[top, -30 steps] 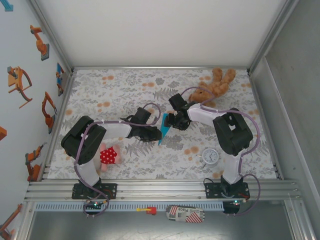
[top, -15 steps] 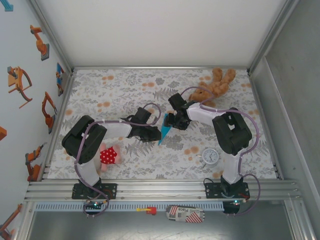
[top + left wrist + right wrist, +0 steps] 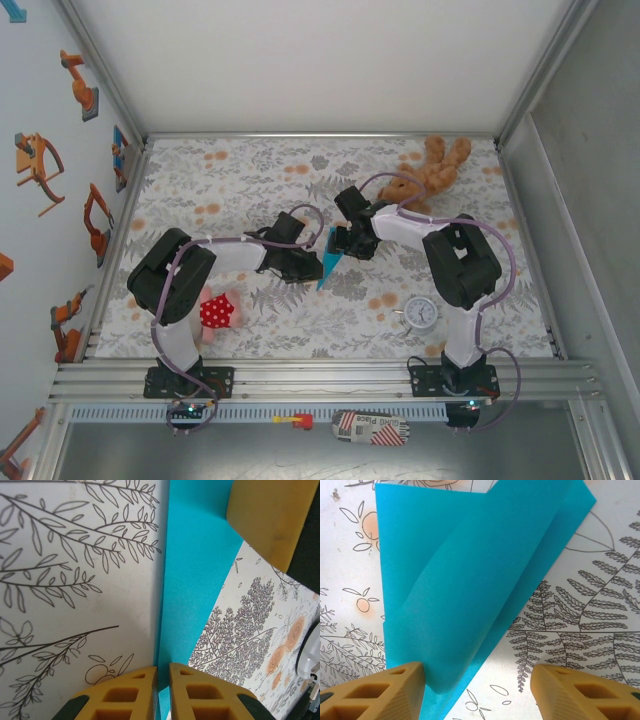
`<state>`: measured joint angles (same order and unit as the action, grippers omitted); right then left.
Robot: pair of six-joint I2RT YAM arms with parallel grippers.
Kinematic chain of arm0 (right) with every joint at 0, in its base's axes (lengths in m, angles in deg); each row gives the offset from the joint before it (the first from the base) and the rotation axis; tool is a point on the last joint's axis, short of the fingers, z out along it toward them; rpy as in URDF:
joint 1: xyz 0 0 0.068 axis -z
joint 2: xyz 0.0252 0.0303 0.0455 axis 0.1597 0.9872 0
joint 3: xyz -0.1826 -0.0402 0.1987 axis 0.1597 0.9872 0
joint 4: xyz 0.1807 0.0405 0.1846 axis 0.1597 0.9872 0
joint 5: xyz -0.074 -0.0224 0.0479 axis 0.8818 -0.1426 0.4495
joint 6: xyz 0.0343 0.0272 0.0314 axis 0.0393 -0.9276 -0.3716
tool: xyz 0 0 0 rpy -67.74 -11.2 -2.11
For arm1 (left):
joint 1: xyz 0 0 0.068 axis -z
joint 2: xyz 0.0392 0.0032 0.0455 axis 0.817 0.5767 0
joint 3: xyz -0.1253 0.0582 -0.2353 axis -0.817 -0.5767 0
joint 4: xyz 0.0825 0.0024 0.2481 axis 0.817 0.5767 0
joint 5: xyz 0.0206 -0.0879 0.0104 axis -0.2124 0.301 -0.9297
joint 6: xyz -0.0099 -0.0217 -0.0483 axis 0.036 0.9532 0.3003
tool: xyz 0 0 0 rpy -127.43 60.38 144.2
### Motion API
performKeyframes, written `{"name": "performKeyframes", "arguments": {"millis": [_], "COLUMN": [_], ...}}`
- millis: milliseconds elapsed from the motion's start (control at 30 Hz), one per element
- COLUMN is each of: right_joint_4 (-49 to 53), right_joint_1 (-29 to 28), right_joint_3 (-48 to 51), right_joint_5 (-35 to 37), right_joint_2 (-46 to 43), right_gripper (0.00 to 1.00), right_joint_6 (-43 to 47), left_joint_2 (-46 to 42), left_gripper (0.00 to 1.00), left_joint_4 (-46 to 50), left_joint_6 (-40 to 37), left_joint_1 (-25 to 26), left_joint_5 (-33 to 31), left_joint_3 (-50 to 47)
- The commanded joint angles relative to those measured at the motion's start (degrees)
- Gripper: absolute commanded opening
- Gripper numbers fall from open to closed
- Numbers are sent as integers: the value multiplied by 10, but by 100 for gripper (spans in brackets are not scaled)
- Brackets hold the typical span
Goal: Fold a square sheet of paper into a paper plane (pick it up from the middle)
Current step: Fold the wing for the fifth time at the center of the table.
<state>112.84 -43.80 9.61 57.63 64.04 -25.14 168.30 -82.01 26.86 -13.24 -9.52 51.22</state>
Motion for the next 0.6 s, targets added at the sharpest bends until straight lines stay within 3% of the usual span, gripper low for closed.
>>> {"name": "performKeyframes", "arguments": {"millis": [0,567], "right_joint_4": [-11,16], "right_joint_1": [0,-12], "right_joint_3": [52,29], "right_joint_5": [42,73], "right_joint_2": [102,150], "right_gripper": [59,56], "right_joint_6": [-3,-2], "left_joint_2": [40,45], "left_gripper": [17,17], "left_joint_4": [58,62], "left_joint_6": [-19,-17], "left_joint_1": [4,5], "left_joint_5": [-52,-52], "left_joint_3": [-9,-7]}}
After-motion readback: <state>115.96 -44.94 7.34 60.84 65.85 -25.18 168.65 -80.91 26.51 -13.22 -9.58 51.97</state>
